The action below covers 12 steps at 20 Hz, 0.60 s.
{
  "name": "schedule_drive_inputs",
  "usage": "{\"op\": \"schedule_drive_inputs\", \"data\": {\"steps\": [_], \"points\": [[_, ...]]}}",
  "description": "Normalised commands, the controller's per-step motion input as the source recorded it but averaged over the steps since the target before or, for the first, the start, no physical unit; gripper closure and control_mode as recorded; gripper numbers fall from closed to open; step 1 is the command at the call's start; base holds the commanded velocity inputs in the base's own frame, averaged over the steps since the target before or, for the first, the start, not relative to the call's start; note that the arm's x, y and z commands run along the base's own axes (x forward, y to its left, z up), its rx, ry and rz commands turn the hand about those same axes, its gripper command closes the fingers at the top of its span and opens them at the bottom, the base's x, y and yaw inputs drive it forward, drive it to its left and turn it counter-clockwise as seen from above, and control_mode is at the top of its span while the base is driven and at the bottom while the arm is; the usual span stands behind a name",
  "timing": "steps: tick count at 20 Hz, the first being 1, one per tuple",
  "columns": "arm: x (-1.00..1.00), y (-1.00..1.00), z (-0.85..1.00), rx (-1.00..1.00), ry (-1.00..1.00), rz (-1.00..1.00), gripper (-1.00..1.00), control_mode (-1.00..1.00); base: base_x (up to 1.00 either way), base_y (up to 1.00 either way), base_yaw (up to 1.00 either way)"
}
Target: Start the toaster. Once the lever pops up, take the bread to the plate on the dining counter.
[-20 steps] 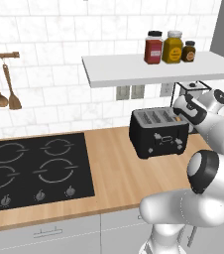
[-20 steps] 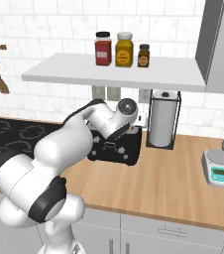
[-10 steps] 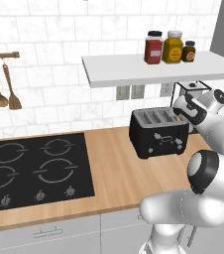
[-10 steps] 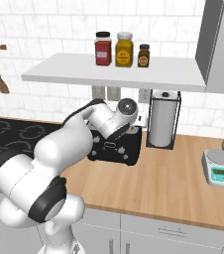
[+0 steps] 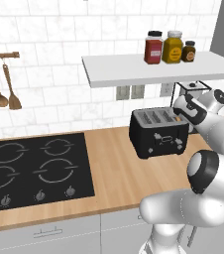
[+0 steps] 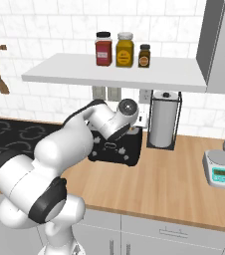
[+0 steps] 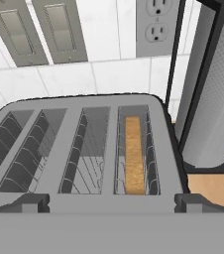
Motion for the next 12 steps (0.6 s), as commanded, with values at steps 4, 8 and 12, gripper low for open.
{"op": "schedule_drive_inputs", "data": {"steps": [4, 8, 12], "points": [[0.0, 0.0, 0.0, 0.0, 0.0, 0.0, -1.0, -1.0, 0.0, 0.0, 0.0], [0.0, 0.0, 0.0, 0.0, 0.0, 0.0, -1.0, -1.0, 0.0, 0.0, 0.0], [0.0, 0.0, 0.0, 0.0, 0.0, 0.0, -1.0, -1.0, 0.0, 0.0, 0.0]]}}
